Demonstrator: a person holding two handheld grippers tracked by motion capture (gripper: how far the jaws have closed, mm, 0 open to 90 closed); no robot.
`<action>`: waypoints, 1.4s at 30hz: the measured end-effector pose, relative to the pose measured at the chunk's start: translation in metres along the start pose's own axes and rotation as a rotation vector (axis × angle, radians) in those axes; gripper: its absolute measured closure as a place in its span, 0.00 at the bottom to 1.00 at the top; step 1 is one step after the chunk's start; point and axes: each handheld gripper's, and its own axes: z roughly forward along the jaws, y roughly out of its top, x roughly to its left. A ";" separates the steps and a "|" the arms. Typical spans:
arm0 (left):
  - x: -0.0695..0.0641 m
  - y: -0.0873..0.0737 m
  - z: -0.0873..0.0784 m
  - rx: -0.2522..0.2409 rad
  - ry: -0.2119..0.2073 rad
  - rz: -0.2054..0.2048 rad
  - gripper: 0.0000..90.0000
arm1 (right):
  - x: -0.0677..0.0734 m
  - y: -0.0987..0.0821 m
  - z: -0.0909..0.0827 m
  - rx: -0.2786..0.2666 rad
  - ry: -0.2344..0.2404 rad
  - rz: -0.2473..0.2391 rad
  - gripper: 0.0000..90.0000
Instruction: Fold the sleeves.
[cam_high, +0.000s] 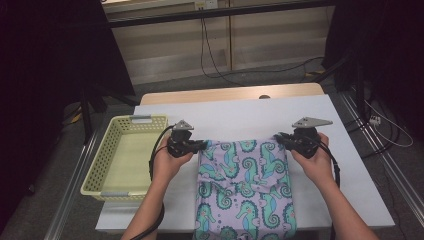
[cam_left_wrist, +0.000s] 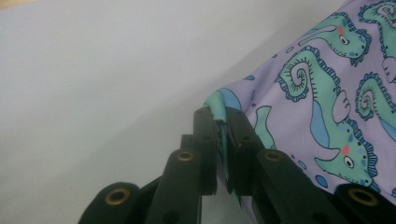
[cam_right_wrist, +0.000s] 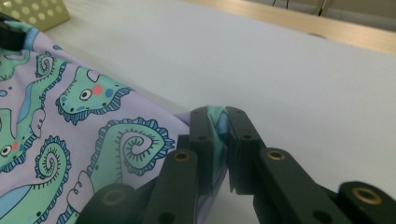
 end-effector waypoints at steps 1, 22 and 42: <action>0.002 0.001 0.000 0.000 0.007 0.000 0.94 | -0.001 0.003 0.001 -0.002 -0.001 -0.005 0.92; 0.019 -0.008 0.015 0.009 0.038 -0.076 0.40 | -0.002 0.004 0.034 0.145 0.018 0.001 0.59; -0.029 -0.043 -0.008 -0.041 -0.067 -0.013 0.27 | 0.047 -0.047 -0.013 0.120 0.144 -0.057 0.52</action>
